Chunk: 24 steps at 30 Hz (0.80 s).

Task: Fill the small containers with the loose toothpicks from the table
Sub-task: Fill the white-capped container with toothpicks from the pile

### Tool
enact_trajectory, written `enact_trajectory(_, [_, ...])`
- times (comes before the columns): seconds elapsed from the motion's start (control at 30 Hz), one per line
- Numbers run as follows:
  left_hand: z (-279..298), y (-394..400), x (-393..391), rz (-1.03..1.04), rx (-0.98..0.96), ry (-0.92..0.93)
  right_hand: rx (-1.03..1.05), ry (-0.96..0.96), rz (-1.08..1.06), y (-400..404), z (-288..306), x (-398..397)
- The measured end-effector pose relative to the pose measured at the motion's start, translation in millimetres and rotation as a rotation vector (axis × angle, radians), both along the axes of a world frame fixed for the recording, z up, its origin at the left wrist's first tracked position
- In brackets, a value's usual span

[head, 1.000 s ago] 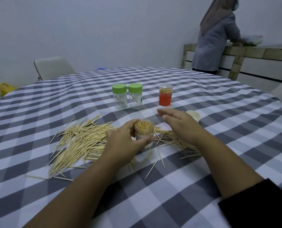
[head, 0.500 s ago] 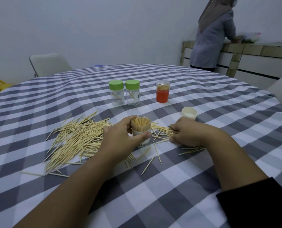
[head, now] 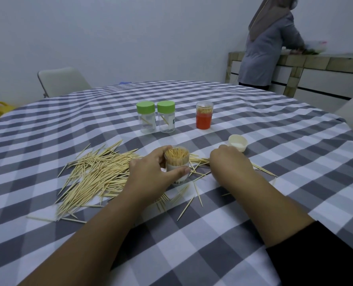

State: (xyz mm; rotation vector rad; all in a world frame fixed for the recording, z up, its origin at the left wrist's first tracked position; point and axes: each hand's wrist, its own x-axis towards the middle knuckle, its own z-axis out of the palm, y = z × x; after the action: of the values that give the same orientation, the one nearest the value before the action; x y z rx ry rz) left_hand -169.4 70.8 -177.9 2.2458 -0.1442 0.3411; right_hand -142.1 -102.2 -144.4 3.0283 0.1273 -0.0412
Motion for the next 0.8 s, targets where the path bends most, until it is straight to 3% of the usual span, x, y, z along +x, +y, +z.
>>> enact_trajectory(0.17, [2, -1, -1, 0.015, 0.001, 0.007, 0.152, 0.223, -0.178, -1, 15, 16])
enact_trajectory(0.33, [0, 0, -1, 0.017, -0.008, 0.012, 0.438, 0.029, -0.088, -9, 15, 11])
enact_trajectory(0.47, [1, -1, -2, 0.019, -0.003, 0.005, 0.947, -0.215, 0.056, -11, 8, 5])
enact_trajectory(0.63, [1, -1, -1, 0.021, 0.000, -0.005, 1.653, -0.040, 0.071, -5, 8, 3])
enact_trajectory(0.8, [1, -2, -2, 0.011, 0.010, 0.012, 1.924, -0.094, 0.154, 9, 6, 2])
